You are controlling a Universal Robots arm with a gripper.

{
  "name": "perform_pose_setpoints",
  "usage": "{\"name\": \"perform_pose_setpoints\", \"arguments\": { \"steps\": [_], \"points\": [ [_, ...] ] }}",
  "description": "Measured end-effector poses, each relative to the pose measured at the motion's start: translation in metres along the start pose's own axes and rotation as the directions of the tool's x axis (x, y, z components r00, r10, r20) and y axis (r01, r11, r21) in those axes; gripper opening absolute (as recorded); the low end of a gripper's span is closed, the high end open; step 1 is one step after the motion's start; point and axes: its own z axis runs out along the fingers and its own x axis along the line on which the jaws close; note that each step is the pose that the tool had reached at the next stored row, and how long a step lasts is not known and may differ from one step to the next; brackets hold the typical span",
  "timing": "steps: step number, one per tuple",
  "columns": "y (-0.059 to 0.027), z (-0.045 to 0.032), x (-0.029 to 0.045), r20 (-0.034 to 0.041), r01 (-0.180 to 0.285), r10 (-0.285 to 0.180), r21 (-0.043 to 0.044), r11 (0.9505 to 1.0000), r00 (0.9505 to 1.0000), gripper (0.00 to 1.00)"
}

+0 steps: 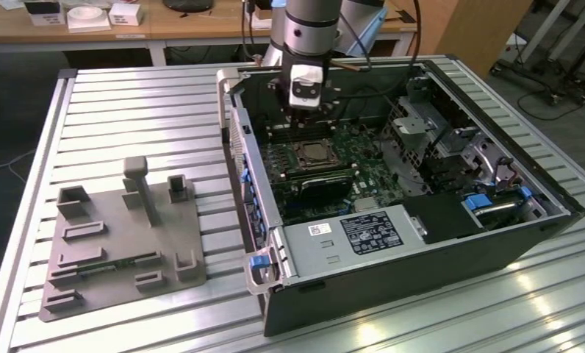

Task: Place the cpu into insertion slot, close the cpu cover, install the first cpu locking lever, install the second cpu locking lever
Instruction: 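Install the first cpu locking lever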

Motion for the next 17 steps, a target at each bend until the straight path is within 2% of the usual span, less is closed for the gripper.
{"name": "perform_pose_setpoints", "arguments": {
  "steps": [5, 13, 15, 17],
  "points": [
    [-0.0006, 0.0001, 0.0004, -0.0038, 0.081, -0.081, -0.0001, 0.9967, 0.9967, 0.1],
    [-0.0117, -0.0004, 0.0105, -0.0047, 0.098, -0.098, -0.0001, 0.9952, 0.9952, 0.1],
    [-0.012, -0.0003, 0.0109, -0.0058, 0.124, -0.124, -0.0002, 0.9923, 0.9923, 0.1],
    [-0.012, -0.0003, 0.0109, -0.0075, 0.16, -0.16, -0.0004, 0.9871, 0.9871, 0.1]
  ]
}}
